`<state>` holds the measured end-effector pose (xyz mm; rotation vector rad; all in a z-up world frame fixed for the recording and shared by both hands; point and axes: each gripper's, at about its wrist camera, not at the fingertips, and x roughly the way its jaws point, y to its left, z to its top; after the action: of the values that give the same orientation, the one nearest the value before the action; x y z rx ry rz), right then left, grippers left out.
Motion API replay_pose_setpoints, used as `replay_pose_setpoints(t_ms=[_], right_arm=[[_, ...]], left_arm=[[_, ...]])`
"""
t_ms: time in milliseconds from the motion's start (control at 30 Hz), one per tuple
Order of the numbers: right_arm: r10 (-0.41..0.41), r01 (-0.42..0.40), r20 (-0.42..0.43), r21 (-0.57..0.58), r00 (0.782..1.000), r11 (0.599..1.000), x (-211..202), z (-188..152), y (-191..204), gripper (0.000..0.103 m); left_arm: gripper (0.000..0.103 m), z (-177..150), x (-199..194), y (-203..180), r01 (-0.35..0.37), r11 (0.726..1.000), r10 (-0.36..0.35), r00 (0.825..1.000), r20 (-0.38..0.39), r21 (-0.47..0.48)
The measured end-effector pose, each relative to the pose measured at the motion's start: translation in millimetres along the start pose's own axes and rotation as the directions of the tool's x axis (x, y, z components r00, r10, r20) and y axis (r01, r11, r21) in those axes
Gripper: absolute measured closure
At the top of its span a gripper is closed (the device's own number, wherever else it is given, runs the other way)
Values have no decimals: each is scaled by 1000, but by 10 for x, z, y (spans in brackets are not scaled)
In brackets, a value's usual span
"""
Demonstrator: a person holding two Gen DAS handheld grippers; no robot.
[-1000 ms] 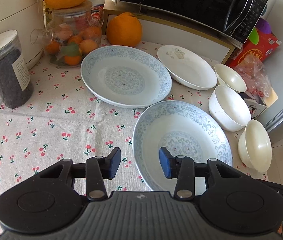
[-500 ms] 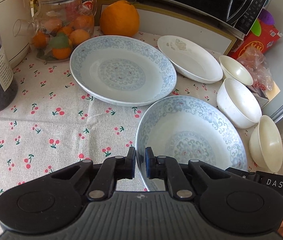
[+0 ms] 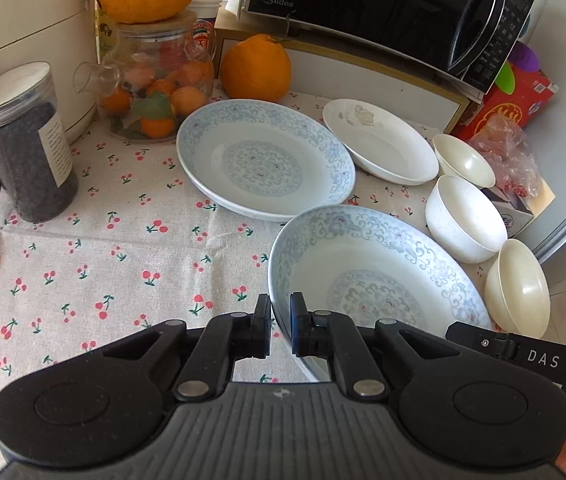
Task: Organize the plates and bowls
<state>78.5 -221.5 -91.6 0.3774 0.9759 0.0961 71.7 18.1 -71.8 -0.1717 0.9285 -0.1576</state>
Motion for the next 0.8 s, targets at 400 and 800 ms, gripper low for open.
replay_pose_setpoints(t_ms=[400, 800], right_arm=[[89, -102, -114, -119, 990, 988, -43, -328, 476, 87], [36, -64, -142, -194, 989, 979, 118, -503, 525, 85]], left_arm=[[94, -313, -452, 353, -112, 993, 112, 993, -26, -33], [92, -562, -281, 423, -154, 988, 153, 986, -68, -11]])
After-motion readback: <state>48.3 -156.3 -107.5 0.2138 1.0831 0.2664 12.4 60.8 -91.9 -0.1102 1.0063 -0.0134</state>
